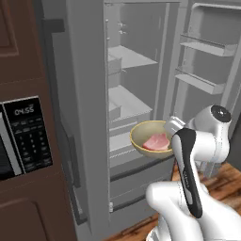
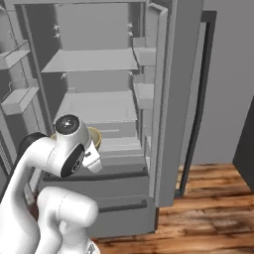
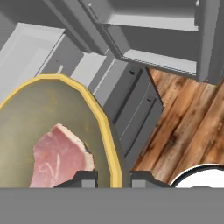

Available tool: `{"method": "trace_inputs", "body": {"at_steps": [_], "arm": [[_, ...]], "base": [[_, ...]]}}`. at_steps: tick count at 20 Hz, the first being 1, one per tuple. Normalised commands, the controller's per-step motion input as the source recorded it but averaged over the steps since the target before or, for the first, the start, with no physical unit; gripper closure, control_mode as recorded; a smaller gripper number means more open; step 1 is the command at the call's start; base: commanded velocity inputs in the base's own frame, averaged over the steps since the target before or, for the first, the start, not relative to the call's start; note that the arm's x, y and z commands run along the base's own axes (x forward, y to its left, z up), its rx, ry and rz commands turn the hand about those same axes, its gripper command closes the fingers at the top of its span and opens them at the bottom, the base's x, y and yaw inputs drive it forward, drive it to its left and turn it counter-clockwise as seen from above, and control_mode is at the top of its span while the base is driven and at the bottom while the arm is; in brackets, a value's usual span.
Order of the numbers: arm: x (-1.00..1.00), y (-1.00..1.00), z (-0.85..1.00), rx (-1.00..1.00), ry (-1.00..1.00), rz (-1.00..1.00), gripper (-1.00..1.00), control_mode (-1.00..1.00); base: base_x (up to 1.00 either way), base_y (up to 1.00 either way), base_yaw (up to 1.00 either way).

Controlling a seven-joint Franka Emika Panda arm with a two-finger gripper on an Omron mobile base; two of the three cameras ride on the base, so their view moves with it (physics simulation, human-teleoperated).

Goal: Place one of the steaks on the plate and the other in the bowl. Then place the bowl in the fridge.

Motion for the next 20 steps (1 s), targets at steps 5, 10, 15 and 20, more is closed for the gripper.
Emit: {"method": "trace_inputs", "body": {"at_steps": [5,10,15,20], "arm": [[0.00,0.00,0.00,0.00,0.00,0.00,1.00,1.00],[0.00,0.00,0.00,0.00,0.00,0.00,1.00,1.00],[0.00,0.00,0.00,0.00,0.00,0.00,1.00,1.00],[0.00,0.00,0.00,0.00,0.00,0.00,1.00,1.00]], "base": [[0.13,-0.47,0.43],[0.19,-0.10,0.43],[0.38,-0.04,0.05],[0.57,-0.33,0.02]]}}
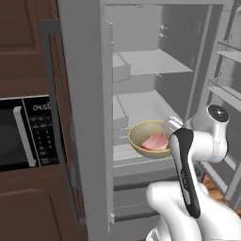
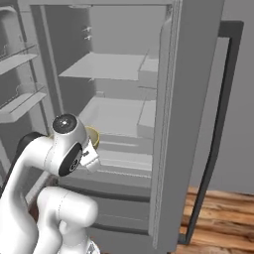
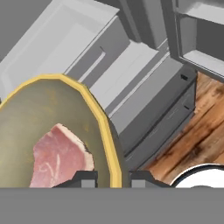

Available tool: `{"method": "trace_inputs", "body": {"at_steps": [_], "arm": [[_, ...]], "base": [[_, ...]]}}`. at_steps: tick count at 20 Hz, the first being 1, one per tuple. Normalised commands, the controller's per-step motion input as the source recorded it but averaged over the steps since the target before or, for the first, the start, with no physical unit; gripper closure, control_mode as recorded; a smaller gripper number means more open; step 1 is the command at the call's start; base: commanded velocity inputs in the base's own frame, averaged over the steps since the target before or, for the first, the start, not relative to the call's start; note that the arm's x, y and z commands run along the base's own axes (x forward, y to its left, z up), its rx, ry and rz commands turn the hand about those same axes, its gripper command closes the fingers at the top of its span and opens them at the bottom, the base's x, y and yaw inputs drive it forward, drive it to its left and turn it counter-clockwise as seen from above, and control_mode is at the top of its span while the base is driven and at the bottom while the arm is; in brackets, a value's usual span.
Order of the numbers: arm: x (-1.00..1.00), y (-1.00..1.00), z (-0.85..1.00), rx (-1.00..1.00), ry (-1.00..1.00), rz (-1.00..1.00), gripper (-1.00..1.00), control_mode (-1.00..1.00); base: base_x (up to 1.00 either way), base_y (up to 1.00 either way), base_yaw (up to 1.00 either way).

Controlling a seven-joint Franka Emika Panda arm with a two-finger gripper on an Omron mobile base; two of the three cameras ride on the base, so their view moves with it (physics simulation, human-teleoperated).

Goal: Place one of the steaks on the plate and the other in the bowl. Then place the bowl in the fridge.

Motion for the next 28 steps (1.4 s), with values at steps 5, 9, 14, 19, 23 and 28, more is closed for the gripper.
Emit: {"method": "trace_inputs", "body": {"at_steps": [5,9,14,19,23,28], "arm": [[0.00,0.00,0.00,0.00,0.00,0.00,1.00,1.00],[0.00,0.00,0.00,0.00,0.00,0.00,1.00,1.00],[0.00,0.00,0.00,0.00,0.00,0.00,1.00,1.00],[0.00,0.00,0.00,0.00,0.00,0.00,1.00,1.00],[0.00,0.00,0.00,0.00,0.00,0.00,1.00,1.00],[0.00,0.00,-0.02,0.00,0.00,0.00,1.00,-1.00]], "base": [[0.39,-0.17,0.03],[0.55,-0.02,0.05],[0.53,-0.02,0.06],[0.56,-0.04,0.06],[0.27,-0.01,0.09],[0.10,0.00,0.07]]}}
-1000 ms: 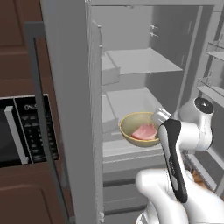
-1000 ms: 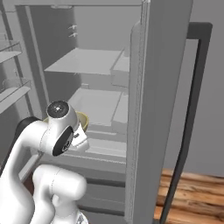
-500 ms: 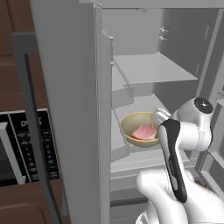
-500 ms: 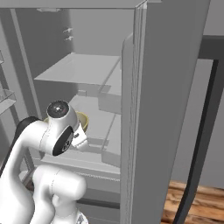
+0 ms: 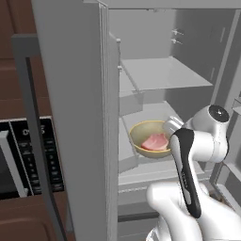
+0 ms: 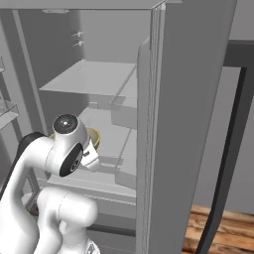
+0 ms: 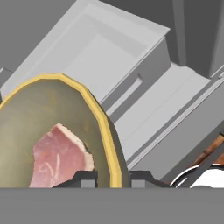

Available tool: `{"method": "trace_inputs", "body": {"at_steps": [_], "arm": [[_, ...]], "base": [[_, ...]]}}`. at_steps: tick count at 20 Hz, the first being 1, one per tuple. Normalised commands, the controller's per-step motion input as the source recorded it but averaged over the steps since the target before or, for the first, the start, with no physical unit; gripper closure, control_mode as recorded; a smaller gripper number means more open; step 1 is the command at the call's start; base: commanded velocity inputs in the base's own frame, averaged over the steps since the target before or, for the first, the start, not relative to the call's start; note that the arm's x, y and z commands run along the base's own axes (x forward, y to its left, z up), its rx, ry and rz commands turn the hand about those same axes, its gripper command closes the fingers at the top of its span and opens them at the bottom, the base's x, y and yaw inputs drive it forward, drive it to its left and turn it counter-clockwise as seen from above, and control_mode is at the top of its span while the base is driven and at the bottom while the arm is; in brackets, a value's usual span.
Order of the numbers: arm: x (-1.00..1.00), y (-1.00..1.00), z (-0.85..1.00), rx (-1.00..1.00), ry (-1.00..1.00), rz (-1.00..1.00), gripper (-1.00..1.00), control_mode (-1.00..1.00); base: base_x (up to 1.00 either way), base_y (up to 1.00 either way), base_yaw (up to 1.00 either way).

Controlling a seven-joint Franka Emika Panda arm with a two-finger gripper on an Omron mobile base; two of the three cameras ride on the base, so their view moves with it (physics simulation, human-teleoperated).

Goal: Place one of the steaks on the plate and the other in the bowl. Then place the bowl in the fridge.

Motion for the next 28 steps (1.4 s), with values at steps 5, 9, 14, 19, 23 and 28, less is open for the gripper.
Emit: {"method": "trace_inputs", "body": {"at_steps": [5,9,14,19,23,28], "arm": [[0.16,-0.04,-0.18,0.02,-0.01,-0.15,1.00,-1.00],[0.39,0.00,-0.21,0.09,-0.10,-0.25,1.00,-1.00],[0.84,-0.06,-0.45,0.00,-0.03,-0.26,1.00,-1.00],[1.00,-0.18,-0.13,0.06,0.06,-0.20,1.00,-1.00],[0.91,-0.17,-0.14,0.06,0.09,-0.12,1.00,-1.00],[0.79,-0.12,-0.39,0.03,0.00,-0.06,1.00,-1.00]], "base": [[0.00,0.00,0.00],[0.00,0.00,0.00],[0.00,0.00,0.00],[0.00,0.00,0.00],[0.00,0.00,0.00],[0.00,0.00,0.00]]}}
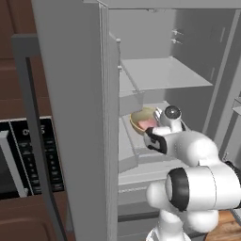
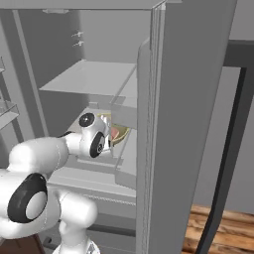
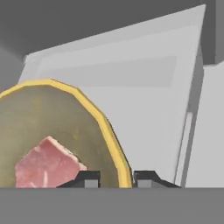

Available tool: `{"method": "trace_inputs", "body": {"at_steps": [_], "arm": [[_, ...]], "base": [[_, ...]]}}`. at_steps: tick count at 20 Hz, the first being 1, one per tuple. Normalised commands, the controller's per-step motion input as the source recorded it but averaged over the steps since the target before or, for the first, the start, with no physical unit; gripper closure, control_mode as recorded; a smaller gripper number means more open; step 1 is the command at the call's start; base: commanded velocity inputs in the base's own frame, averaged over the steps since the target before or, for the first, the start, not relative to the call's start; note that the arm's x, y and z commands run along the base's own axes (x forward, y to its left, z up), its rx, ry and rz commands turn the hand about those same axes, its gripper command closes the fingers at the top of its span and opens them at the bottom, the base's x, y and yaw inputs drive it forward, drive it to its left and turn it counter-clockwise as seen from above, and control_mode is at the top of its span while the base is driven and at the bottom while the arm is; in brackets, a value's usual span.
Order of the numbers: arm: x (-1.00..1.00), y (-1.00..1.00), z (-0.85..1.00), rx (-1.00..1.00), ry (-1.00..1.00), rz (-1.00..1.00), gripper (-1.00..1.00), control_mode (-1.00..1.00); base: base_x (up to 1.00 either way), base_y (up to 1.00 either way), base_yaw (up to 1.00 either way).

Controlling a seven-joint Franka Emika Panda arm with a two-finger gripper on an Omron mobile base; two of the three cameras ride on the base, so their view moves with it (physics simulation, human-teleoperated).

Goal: Place one of the steaks on the plate and the other in the bowl. Then place the bowl in the fridge.

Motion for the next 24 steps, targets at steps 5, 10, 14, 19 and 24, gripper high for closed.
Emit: {"method": "trace_inputs", "body": {"at_steps": [5,10,14,19,24], "arm": [[0.58,-0.06,-0.49,0.00,0.00,-0.01,1.00,-1.00],[0.31,0.00,-0.05,-0.04,0.04,0.00,1.00,-1.00],[0.16,0.00,0.19,-0.03,0.04,0.01,1.00,-1.00],[0.17,0.00,0.26,-0.06,0.09,0.04,1.00,-1.00],[0.04,0.02,0.18,-0.08,0.01,0.02,-1.00,-1.00]], "base": [[0.00,0.00,0.00],[0.00,0.00,0.00],[0.00,0.00,0.00],[0.00,0.00,0.00],[0.00,0.00,0.00]]}}
